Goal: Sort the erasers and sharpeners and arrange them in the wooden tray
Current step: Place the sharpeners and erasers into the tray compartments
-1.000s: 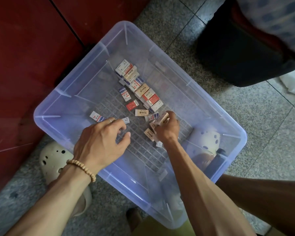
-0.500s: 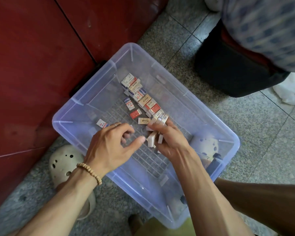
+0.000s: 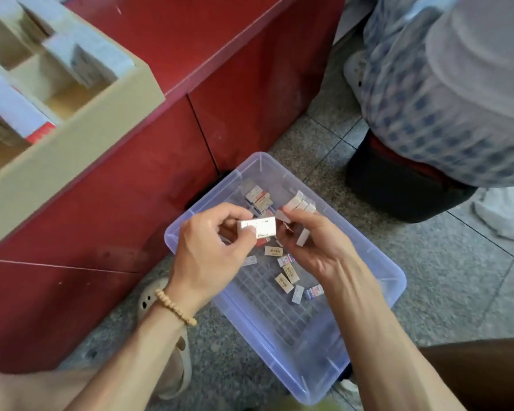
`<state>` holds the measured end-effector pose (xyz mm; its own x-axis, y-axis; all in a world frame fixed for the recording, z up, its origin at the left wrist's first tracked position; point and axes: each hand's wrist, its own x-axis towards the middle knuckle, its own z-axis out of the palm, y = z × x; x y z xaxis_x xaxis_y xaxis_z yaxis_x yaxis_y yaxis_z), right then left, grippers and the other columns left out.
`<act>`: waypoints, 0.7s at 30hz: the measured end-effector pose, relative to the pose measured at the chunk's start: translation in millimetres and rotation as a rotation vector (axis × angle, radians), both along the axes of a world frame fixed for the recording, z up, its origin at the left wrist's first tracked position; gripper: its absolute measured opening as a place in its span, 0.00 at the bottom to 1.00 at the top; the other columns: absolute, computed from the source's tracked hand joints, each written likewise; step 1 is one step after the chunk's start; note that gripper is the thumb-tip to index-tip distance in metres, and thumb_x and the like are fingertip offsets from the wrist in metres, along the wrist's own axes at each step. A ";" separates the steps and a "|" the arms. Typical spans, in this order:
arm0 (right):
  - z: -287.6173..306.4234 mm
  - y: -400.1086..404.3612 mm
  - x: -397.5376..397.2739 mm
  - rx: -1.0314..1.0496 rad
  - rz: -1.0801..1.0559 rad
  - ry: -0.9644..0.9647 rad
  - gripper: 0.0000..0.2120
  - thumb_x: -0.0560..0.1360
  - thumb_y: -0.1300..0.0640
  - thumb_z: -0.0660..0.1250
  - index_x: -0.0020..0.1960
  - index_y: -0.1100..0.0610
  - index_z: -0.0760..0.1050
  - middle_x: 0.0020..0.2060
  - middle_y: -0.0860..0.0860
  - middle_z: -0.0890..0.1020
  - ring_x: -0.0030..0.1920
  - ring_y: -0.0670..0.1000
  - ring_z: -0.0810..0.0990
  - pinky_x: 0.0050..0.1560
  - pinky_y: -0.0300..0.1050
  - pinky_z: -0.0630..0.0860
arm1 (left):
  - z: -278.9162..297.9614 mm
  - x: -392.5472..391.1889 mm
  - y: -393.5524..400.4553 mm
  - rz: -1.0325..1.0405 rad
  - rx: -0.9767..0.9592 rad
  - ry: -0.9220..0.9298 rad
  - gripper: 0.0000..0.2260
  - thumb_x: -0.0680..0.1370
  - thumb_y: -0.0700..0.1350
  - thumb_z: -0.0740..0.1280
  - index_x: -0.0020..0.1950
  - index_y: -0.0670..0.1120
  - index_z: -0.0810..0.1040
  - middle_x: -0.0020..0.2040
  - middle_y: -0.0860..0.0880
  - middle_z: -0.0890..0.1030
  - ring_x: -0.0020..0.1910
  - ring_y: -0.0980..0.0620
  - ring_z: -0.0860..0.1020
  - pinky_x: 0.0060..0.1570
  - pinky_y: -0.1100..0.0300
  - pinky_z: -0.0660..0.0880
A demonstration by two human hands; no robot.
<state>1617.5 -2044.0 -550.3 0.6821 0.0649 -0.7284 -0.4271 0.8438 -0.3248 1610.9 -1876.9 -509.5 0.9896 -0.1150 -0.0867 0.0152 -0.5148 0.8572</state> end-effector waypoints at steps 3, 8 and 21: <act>30.0 0.4 -5.9 0.009 0.042 -0.030 0.09 0.69 0.73 0.67 0.47 0.63 0.75 0.38 0.58 0.81 0.40 0.51 0.79 0.32 0.37 0.77 | 26.3 1.2 11.9 0.052 -0.069 0.000 0.08 0.73 0.38 0.72 0.45 0.52 0.83 0.38 0.56 0.83 0.37 0.54 0.83 0.39 0.51 0.82; 73.7 8.6 -8.1 -0.036 0.132 -0.162 0.14 0.66 0.76 0.65 0.45 0.61 0.75 0.41 0.57 0.79 0.43 0.53 0.79 0.36 0.39 0.77 | 67.7 -1.8 28.3 0.136 -0.113 -0.058 0.10 0.74 0.36 0.71 0.43 0.52 0.82 0.36 0.51 0.84 0.36 0.48 0.83 0.40 0.43 0.81; 166.2 38.4 12.8 -0.065 0.366 -0.287 0.13 0.70 0.53 0.69 0.48 0.62 0.75 0.40 0.56 0.79 0.33 0.50 0.77 0.25 0.35 0.71 | 153.9 10.8 73.6 0.242 -0.036 -0.180 0.08 0.77 0.38 0.69 0.47 0.53 0.81 0.39 0.47 0.84 0.37 0.49 0.83 0.36 0.50 0.81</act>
